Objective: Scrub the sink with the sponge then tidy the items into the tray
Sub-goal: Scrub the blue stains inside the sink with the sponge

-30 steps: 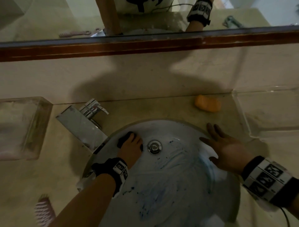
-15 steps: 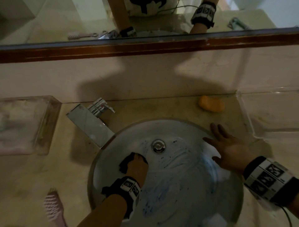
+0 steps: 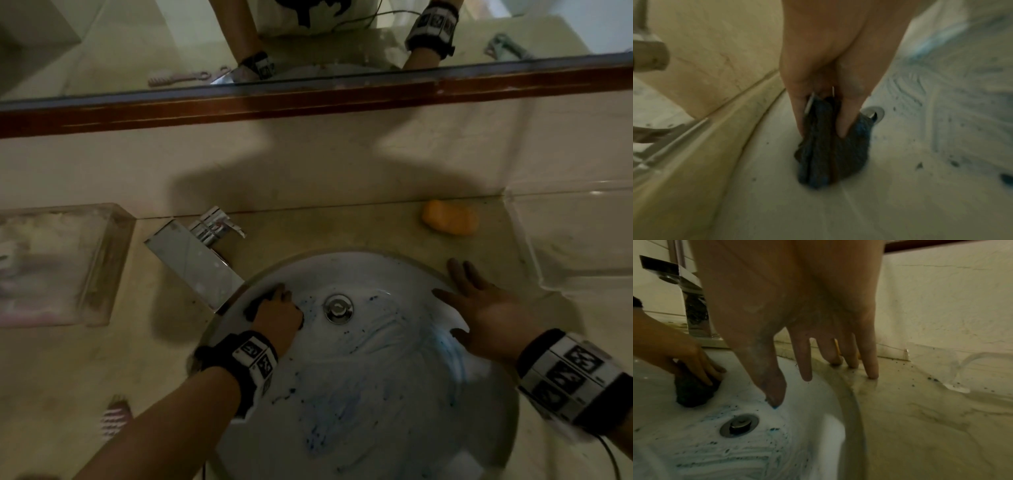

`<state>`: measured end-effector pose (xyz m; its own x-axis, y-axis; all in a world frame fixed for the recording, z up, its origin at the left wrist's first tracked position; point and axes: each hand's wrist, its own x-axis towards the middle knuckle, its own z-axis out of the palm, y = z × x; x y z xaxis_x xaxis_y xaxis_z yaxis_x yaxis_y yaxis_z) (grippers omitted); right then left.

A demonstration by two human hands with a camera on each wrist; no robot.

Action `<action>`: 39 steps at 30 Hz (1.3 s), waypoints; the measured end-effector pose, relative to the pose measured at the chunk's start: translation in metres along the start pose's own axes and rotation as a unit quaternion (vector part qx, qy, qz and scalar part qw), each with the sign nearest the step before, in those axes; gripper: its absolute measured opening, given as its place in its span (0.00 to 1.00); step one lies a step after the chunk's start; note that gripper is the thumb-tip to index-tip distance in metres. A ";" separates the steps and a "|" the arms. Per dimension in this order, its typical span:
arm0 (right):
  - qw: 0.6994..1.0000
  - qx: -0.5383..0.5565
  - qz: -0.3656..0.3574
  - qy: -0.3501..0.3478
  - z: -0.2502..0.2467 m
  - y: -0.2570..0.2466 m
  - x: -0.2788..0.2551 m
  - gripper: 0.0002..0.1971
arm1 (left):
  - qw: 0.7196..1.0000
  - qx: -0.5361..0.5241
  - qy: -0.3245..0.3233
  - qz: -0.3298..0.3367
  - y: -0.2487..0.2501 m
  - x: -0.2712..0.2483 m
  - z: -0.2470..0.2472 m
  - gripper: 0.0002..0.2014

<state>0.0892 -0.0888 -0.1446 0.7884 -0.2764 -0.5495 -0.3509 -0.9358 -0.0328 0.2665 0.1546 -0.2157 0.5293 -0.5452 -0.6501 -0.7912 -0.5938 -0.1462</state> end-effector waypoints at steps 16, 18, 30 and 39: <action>0.999 -0.016 0.021 -0.036 -0.008 -0.004 -0.005 0.35 | 0.974 -0.112 -0.197 0.004 0.038 -0.052 0.042 0.15; 0.999 -0.014 0.019 -0.036 -0.009 -0.004 -0.005 0.35 | 0.973 -0.150 -0.173 -0.009 0.033 -0.052 0.028 0.15; 0.999 -0.017 0.013 -0.041 -0.009 0.000 -0.005 0.35 | 0.969 -0.171 -0.171 -0.044 0.055 -0.056 0.054 0.19; 0.999 -0.020 0.018 -0.044 -0.007 -0.003 -0.002 0.35 | 0.938 -0.303 -0.148 -0.079 0.043 -0.046 0.005 0.17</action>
<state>0.0925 -0.0875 -0.1374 0.7280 -0.2909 -0.6208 -0.3557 -0.9344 0.0206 0.2060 0.1572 -0.1958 0.4458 -0.2875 -0.8477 -0.3440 -0.9293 0.1343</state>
